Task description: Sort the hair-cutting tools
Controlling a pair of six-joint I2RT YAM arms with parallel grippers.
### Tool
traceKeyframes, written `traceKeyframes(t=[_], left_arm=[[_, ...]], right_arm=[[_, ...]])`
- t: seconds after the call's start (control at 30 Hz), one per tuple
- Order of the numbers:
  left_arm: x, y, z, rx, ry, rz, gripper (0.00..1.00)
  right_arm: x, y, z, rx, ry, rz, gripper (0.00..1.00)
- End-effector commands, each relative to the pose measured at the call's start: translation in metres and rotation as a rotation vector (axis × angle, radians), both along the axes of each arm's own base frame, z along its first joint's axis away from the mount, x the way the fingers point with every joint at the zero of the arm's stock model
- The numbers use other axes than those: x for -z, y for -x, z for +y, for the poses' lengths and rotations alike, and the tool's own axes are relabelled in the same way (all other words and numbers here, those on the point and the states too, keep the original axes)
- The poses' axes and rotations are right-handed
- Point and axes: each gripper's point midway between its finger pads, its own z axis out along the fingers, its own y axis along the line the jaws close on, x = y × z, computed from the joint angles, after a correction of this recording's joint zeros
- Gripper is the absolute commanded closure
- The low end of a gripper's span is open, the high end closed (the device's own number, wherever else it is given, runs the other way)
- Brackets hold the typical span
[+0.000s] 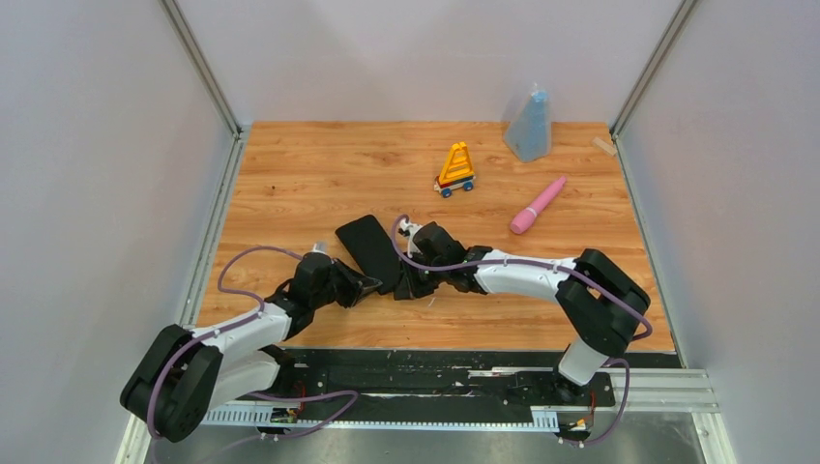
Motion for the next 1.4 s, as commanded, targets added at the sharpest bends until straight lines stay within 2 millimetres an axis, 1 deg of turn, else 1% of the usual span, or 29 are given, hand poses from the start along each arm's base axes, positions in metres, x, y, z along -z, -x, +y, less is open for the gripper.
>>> traceKeyframes(t=[0.0,0.03,0.07,0.17,0.23,0.33,0.4,0.47,0.53,0.63,0.7,0.83,0.87,0.9,0.93,0.97,1.0,1.03,1.07,1.1,1.13,1.17,1.2,1.27,1.33,1.37], left_arm=[[-0.007,-0.007,0.005,-0.029,-0.026,-0.037,0.92],[-0.010,-0.007,0.005,-0.028,-0.029,-0.046,0.99],[-0.007,-0.006,0.007,-0.031,-0.046,-0.037,1.00],[-0.010,-0.006,0.011,-0.041,-0.059,-0.044,1.00],[-0.011,-0.004,0.014,-0.045,-0.068,-0.047,1.00],[-0.012,-0.002,0.017,-0.036,-0.095,-0.053,1.00],[-0.011,0.000,0.020,-0.025,-0.116,-0.049,1.00],[-0.011,0.001,0.021,-0.011,-0.124,-0.050,1.00],[-0.009,0.001,0.022,0.009,-0.136,-0.050,1.00],[0.002,0.003,0.028,0.055,-0.177,-0.015,1.00],[0.007,-0.002,0.031,0.097,-0.220,-0.001,1.00],[0.012,-0.023,0.032,0.182,-0.291,-0.002,1.00],[0.012,-0.033,0.030,0.203,-0.312,-0.012,0.97],[0.012,-0.038,0.030,0.218,-0.327,-0.024,0.94],[0.011,-0.048,0.027,0.223,-0.335,-0.027,0.87],[0.011,-0.054,0.026,0.230,-0.344,-0.038,0.83],[0.010,-0.062,0.024,0.232,-0.348,-0.039,0.74],[0.010,-0.066,0.024,0.228,-0.354,-0.041,0.69],[0.009,-0.072,0.023,0.226,-0.355,-0.043,0.53],[0.006,-0.075,0.022,0.216,-0.350,-0.046,0.44],[0.005,-0.075,0.022,0.208,-0.347,-0.047,0.28],[0.001,-0.074,0.024,0.184,-0.340,-0.048,0.23],[0.001,-0.071,0.026,0.170,-0.339,-0.040,0.13],[-0.002,-0.062,0.035,0.120,-0.342,-0.030,0.06],[-0.007,-0.052,0.044,0.060,-0.334,-0.036,0.05],[-0.008,-0.044,0.048,0.024,-0.316,-0.038,0.05]], right_arm=[[-0.036,-0.002,0.005,-0.003,-0.094,-0.075,1.00],[-0.033,-0.003,-0.001,0.007,-0.077,-0.081,1.00],[-0.029,-0.004,-0.008,0.020,-0.059,-0.088,1.00],[-0.013,-0.010,-0.033,0.078,0.009,-0.088,1.00],[0.004,-0.014,-0.055,0.132,0.068,-0.075,1.00],[0.021,-0.022,-0.088,0.223,0.107,-0.032,1.00],[0.027,-0.029,-0.107,0.286,0.116,-0.005,1.00],[0.028,-0.035,-0.122,0.333,0.114,0.008,1.00],[0.026,-0.038,-0.127,0.337,0.102,0.003,1.00],[0.016,-0.034,-0.119,0.275,0.053,-0.012,1.00],[0.011,-0.027,-0.111,0.209,0.019,-0.015,1.00],[0.003,-0.006,-0.090,0.054,-0.036,-0.041,1.00],[0.002,0.001,-0.083,0.015,-0.044,-0.049,1.00],[0.000,0.007,-0.077,-0.019,-0.050,-0.058,1.00],[-0.002,0.011,-0.070,-0.048,-0.056,-0.068,1.00],[-0.002,0.015,-0.063,-0.070,-0.057,-0.070,1.00],[-0.003,0.016,-0.056,-0.078,-0.062,-0.073,1.00],[-0.002,0.017,-0.049,-0.085,-0.067,-0.068,1.00],[-0.004,0.018,-0.041,-0.091,-0.078,-0.065,1.00],[-0.006,0.015,-0.032,-0.090,-0.095,-0.070,1.00],[-0.006,0.012,-0.023,-0.085,-0.104,-0.077,1.00],[-0.007,0.009,-0.015,-0.084,-0.111,-0.082,1.00],[-0.006,0.006,-0.008,-0.083,-0.111,-0.082,1.00],[-0.006,-0.003,0.004,-0.066,-0.108,-0.088,1.00],[-0.007,-0.011,0.013,-0.048,-0.112,-0.088,1.00],[-0.008,-0.014,0.017,-0.041,-0.117,-0.088,1.00]])
